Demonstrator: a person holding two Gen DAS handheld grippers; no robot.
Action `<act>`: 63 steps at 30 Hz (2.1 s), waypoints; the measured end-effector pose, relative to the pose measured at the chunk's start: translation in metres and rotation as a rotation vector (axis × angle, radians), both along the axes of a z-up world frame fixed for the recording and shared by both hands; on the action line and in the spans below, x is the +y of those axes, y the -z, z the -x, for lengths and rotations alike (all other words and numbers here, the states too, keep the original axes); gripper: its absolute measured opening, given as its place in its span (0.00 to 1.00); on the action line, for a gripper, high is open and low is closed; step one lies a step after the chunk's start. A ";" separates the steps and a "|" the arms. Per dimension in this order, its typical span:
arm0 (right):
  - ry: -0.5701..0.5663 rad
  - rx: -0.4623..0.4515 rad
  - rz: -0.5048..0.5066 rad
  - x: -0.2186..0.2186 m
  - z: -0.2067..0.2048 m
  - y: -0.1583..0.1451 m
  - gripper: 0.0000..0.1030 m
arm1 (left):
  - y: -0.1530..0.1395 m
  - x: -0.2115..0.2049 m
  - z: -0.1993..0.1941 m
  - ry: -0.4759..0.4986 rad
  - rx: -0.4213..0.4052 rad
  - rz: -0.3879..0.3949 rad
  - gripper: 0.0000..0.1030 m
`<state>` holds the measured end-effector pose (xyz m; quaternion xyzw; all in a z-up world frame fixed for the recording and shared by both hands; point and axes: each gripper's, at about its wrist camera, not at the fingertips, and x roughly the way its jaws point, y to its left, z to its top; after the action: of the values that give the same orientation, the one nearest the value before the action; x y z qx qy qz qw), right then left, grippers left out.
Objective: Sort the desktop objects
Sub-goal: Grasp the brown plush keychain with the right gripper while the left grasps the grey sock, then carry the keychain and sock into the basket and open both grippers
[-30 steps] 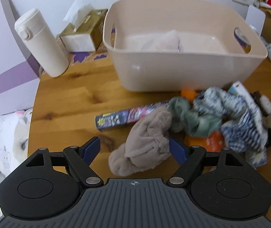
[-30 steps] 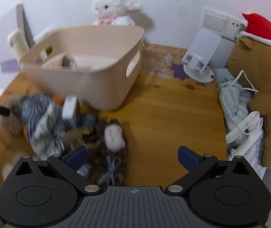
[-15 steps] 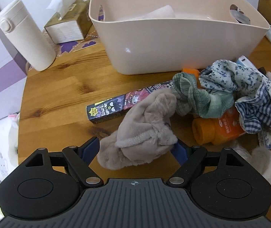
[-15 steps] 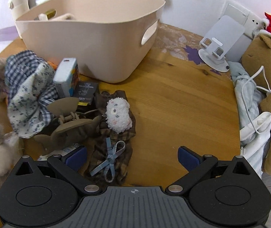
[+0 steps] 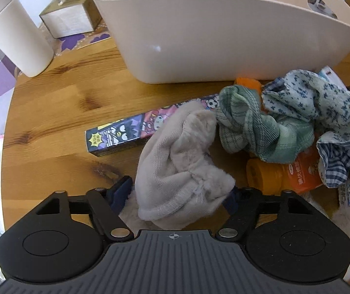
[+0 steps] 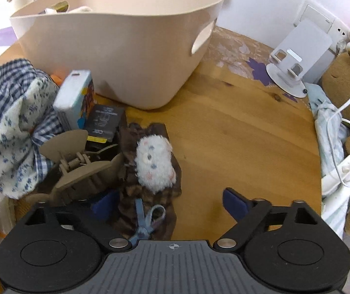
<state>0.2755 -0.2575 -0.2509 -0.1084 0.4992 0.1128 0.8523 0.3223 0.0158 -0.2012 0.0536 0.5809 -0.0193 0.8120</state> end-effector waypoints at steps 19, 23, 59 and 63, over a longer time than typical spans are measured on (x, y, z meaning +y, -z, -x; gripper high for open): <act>0.043 0.007 -0.130 -0.015 0.028 -0.016 0.29 | -0.017 -0.007 0.031 0.050 -0.025 0.062 0.40; 0.044 -0.020 -0.154 -0.025 0.039 -0.026 0.29 | -0.023 -0.011 0.041 0.052 -0.039 0.070 0.39; -0.215 -0.352 -0.154 -0.003 0.027 -0.163 0.29 | -0.148 0.007 0.018 0.090 -0.340 -0.034 0.39; -0.193 -0.377 -0.145 -0.004 0.011 -0.169 0.30 | -0.160 0.011 0.000 0.092 -0.374 -0.033 0.39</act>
<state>0.2650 -0.2612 -0.0820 -0.1134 0.3090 0.2072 0.9213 0.3222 0.0271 -0.0407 0.0960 0.4169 -0.0364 0.9031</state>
